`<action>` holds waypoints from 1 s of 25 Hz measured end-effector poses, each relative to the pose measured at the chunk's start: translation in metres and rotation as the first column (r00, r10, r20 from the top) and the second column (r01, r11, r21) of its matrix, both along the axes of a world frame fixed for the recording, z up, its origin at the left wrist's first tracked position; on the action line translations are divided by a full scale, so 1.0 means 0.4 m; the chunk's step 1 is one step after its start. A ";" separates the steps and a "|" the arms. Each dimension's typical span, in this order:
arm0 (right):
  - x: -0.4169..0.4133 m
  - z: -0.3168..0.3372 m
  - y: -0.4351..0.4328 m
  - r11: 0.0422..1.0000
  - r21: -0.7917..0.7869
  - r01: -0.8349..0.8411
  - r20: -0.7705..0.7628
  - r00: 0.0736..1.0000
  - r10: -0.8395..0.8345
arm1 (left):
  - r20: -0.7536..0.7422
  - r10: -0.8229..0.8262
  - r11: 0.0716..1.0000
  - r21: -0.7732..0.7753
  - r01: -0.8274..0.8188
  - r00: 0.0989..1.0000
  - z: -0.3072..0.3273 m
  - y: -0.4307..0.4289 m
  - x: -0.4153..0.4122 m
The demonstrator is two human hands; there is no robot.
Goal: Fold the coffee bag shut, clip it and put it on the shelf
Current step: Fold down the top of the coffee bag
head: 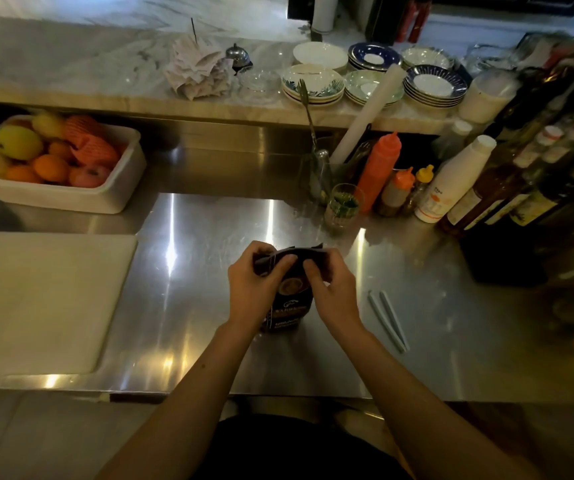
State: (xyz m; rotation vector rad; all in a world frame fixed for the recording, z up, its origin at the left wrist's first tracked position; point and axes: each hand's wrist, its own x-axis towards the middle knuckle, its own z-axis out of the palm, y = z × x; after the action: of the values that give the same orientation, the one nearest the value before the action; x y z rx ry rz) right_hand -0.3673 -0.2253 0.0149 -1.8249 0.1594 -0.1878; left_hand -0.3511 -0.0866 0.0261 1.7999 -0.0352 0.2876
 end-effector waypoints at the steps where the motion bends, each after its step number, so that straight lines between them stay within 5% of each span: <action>1: 0.003 0.001 0.000 1.000 0.012 0.010 -0.007 1.000 -0.010 | -0.015 0.043 0.999 0.002 -0.043 0.999 0.002 -0.019 -0.001; 13: 0.066 -0.002 0.021 0.981 -0.180 0.070 0.074 0.996 -0.057 | -0.142 0.269 0.963 0.028 -0.268 0.953 -0.016 -0.070 0.035; 25: 0.119 -0.001 0.010 0.962 -0.258 0.087 0.045 0.996 -0.078 | -0.162 0.087 0.995 0.059 -0.078 0.983 -0.029 0.005 0.055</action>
State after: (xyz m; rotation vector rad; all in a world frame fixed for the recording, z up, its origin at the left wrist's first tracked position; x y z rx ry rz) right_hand -0.3198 -0.2213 0.0146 -2.0766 0.1940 -0.3106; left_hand -0.3289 -0.0846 0.0145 1.8742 0.1499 0.1976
